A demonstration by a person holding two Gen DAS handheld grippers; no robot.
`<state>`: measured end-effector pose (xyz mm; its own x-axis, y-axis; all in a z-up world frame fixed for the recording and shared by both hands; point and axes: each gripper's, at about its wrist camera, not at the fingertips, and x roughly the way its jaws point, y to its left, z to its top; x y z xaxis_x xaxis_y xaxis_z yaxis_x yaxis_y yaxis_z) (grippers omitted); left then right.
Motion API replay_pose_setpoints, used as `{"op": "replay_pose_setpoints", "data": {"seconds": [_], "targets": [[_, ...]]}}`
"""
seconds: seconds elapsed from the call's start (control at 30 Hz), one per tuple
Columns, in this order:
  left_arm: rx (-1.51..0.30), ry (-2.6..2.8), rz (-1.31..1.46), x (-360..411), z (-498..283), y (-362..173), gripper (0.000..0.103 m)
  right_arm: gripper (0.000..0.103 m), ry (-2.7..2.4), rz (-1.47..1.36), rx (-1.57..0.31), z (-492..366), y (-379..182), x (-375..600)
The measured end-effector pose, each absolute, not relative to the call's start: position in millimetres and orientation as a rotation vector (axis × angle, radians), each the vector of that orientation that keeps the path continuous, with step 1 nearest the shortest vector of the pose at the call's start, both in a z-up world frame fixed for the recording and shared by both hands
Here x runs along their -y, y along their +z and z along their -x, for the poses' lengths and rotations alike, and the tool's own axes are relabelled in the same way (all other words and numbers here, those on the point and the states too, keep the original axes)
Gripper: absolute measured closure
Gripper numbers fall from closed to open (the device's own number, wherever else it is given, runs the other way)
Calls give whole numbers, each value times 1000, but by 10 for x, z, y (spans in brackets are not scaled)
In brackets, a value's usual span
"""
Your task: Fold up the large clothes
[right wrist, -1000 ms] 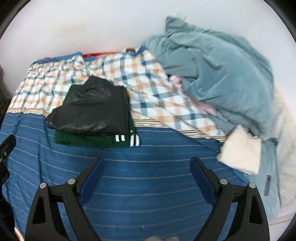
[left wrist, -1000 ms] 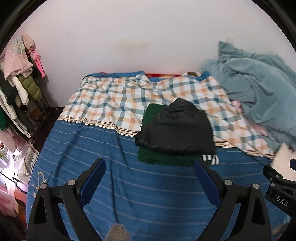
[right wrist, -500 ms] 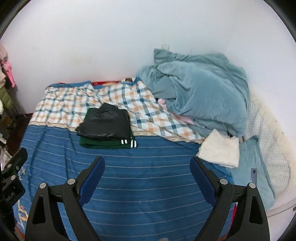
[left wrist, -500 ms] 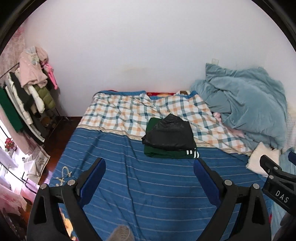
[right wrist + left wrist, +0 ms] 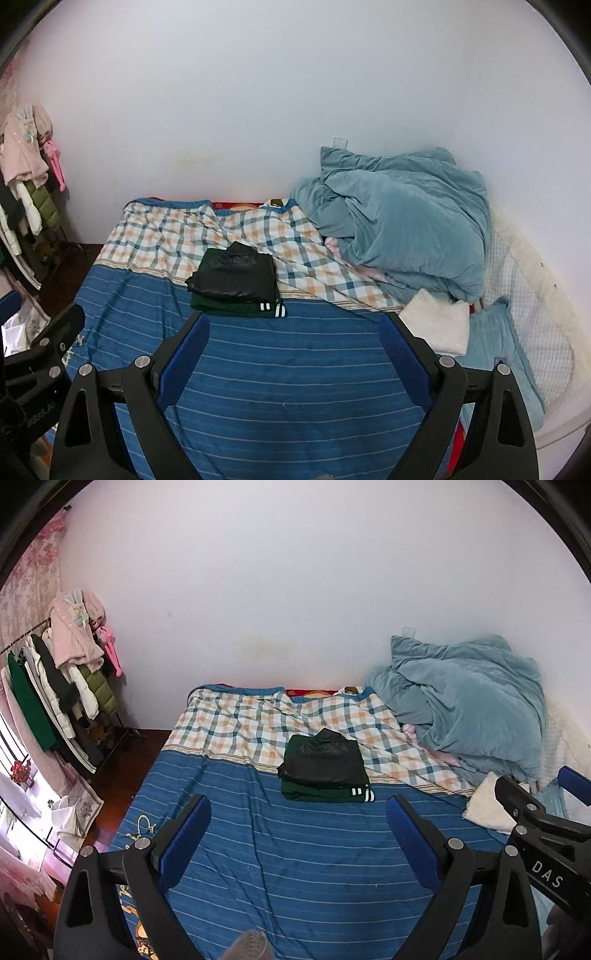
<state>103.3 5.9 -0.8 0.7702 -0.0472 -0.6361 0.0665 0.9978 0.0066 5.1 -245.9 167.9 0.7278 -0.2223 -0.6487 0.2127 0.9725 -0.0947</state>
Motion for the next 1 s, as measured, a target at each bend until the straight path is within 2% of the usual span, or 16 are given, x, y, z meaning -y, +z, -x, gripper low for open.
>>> {"op": "replay_pose_setpoints", "data": {"seconds": [0.33, 1.0], "targets": [[-648, -11, -41, -121, -779, 99, 6, 7, -247, 18, -683, 317, 1899, 2441], [-638, 3, -19, -178, -614, 132, 5, 4, -240, 11, -676, 410, 1920, 2501]]}}
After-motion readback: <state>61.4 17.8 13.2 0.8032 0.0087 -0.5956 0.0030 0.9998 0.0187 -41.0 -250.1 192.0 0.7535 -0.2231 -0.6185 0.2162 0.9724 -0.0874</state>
